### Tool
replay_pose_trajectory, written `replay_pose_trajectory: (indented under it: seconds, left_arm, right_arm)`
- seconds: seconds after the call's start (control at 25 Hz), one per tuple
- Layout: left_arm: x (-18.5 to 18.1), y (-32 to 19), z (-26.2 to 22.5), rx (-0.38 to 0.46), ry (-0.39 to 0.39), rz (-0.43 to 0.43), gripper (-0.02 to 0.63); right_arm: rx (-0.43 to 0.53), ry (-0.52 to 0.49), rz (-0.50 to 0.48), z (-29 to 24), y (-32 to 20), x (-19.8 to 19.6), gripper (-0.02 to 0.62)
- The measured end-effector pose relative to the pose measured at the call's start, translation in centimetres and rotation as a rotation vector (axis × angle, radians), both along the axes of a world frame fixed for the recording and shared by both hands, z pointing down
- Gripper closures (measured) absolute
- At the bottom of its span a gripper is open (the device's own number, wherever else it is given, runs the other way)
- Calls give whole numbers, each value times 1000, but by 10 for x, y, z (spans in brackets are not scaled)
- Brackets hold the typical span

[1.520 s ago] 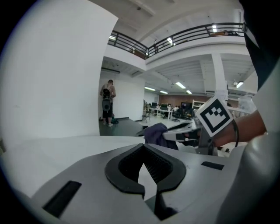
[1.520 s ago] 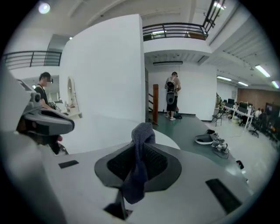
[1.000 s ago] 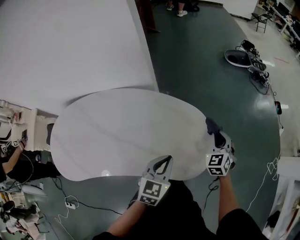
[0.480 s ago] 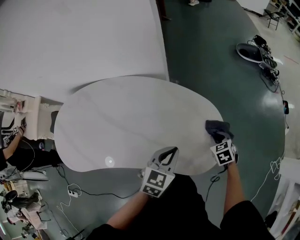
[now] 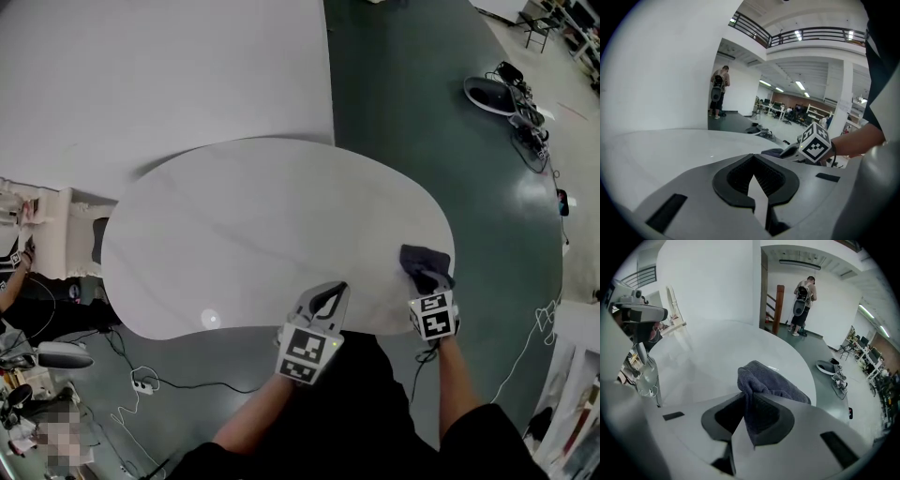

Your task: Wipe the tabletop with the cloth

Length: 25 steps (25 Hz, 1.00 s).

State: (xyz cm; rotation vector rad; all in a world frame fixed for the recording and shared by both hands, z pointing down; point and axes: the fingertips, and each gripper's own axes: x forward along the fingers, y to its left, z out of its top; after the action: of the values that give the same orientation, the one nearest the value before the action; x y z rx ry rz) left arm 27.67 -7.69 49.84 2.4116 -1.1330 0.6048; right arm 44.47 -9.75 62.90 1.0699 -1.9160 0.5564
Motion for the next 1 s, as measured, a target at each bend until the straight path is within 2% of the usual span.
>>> replay_pose_trajectory:
  seconds: [0.12, 0.28, 0.52, 0.84, 1.0]
  left_arm:
    - [-13, 10, 1, -7, 14, -9, 598]
    - [-28, 24, 2, -9, 23, -16, 598]
    - [-64, 43, 4, -9, 37, -34, 598]
    - [-106, 74, -1, 13, 56, -85, 598]
    - [-149, 87, 3, 13, 49, -143, 598]
  right_arm:
    - [3, 8, 27, 0, 14, -14, 546]
    - [-27, -87, 112, 0, 33, -32, 546]
    - [-27, -129, 177, 0, 62, -72, 546]
    - [-30, -161, 187, -2, 88, -120, 546]
    - [-17, -162, 180, -1, 93, -154, 546]
